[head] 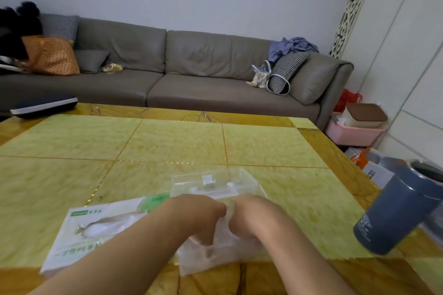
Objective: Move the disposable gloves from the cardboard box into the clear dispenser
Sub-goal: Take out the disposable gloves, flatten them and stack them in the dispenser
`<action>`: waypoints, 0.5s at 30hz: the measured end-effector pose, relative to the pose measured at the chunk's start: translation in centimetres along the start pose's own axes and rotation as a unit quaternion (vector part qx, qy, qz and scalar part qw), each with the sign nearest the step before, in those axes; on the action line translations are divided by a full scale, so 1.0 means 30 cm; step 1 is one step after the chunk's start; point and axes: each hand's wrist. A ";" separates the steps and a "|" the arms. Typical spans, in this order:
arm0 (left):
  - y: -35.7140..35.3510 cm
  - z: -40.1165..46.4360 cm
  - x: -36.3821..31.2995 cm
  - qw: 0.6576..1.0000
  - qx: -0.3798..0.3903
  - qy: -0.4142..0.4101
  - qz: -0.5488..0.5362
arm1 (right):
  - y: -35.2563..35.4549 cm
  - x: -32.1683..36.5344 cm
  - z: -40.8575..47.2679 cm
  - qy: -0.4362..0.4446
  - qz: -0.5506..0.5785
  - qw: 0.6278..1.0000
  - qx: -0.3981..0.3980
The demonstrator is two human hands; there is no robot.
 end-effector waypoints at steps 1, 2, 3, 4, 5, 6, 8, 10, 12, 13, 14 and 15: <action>-0.007 -0.004 -0.004 0.999 -0.013 -0.006 0.028 | -0.001 0.005 -0.001 -0.003 -0.010 1.000 0.005; -0.016 -0.005 -0.005 0.998 -0.028 -0.015 0.052 | -0.003 0.009 -0.002 -0.003 -0.018 1.000 0.006; -0.022 -0.006 -0.002 0.997 -0.038 -0.022 0.069 | -0.007 0.013 -0.001 -0.004 -0.023 1.000 0.006; -0.022 -0.012 0.004 0.996 -0.038 -0.029 0.072 | -0.010 0.017 -0.004 -0.005 -0.024 1.000 0.005; -0.018 -0.019 0.015 0.997 -0.028 -0.037 0.061 | -0.013 0.020 -0.008 -0.007 -0.023 1.000 0.002; -0.011 -0.030 0.028 0.998 -0.012 -0.048 0.038 | -0.015 0.021 -0.014 -0.007 -0.022 1.000 -0.002; 0.008 -0.070 0.060 0.998 0.007 -0.063 -0.022 | -0.018 0.022 -0.030 -0.002 -0.020 1.000 -0.013; 0.017 -0.125 0.083 0.993 -0.028 -0.083 -0.082 | -0.018 0.021 -0.052 0.012 -0.032 0.999 -0.042; 0.003 -0.185 0.109 0.974 -0.113 -0.103 -0.168 | -0.018 0.022 -0.076 0.031 -0.042 0.995 -0.088; -0.009 -0.217 0.126 0.957 -0.163 -0.101 -0.219 | -0.018 0.025 -0.087 0.041 -0.040 0.992 -0.115; -0.025 -0.246 0.150 0.937 -0.213 -0.088 -0.264 | -0.015 0.029 -0.098 0.051 -0.035 0.988 -0.144; -0.043 -0.267 0.179 0.914 -0.262 -0.063 -0.303 | -0.009 0.032 -0.110 0.058 -0.027 0.983 -0.171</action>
Point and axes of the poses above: each hand's wrist, its own z-axis towards the middle knuckle, its own y-axis out of the back of the hand, x = y × z, and after that the axes turned 1 degree about y, right-handed
